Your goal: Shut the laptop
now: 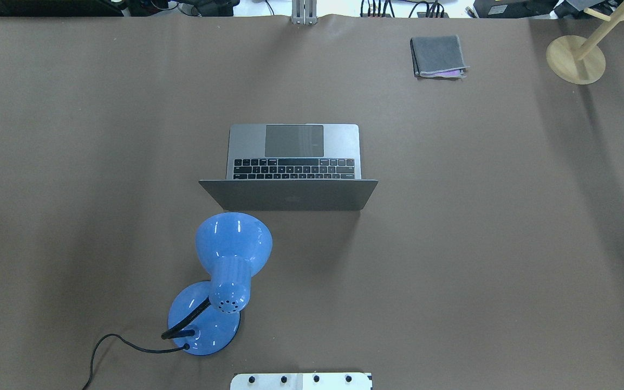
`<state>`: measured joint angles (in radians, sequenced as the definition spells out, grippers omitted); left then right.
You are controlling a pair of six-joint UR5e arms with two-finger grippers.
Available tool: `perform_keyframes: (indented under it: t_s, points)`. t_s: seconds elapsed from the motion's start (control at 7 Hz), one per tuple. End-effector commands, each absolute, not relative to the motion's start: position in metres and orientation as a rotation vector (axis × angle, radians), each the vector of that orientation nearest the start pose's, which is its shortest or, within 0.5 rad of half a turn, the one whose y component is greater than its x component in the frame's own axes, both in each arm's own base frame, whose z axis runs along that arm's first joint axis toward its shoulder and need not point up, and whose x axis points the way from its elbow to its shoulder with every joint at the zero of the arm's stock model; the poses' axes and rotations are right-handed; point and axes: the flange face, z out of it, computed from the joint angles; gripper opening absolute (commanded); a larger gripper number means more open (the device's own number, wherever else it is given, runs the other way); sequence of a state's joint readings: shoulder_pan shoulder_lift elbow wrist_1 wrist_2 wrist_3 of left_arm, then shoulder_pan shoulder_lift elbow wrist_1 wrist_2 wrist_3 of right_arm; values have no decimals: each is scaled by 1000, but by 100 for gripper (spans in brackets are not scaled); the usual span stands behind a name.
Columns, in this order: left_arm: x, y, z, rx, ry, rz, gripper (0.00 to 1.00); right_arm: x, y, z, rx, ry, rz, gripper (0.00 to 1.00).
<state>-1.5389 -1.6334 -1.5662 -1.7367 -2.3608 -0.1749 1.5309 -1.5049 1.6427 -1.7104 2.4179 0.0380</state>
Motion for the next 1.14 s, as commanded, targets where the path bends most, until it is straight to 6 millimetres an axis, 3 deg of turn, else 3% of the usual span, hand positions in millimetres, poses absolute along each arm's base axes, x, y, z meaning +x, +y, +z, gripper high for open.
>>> perform_keyframes:
  t_s: [0.0,0.29,0.43,0.71,1.0]
  points:
    - [-45,-533,609,130,804,-46,98,38,-519,598,-33,-846,-1,100]
    - [-46,-533,613,123,802,-50,98,38,-521,595,-26,-843,-5,100]
    - [-45,-536,607,130,804,-53,98,38,-530,584,-7,-841,-13,100]
    - [-44,-539,603,135,804,-51,98,38,-531,582,-5,-841,-11,100]
    - [-42,-557,572,143,820,-131,98,34,-554,553,32,-852,-26,100]
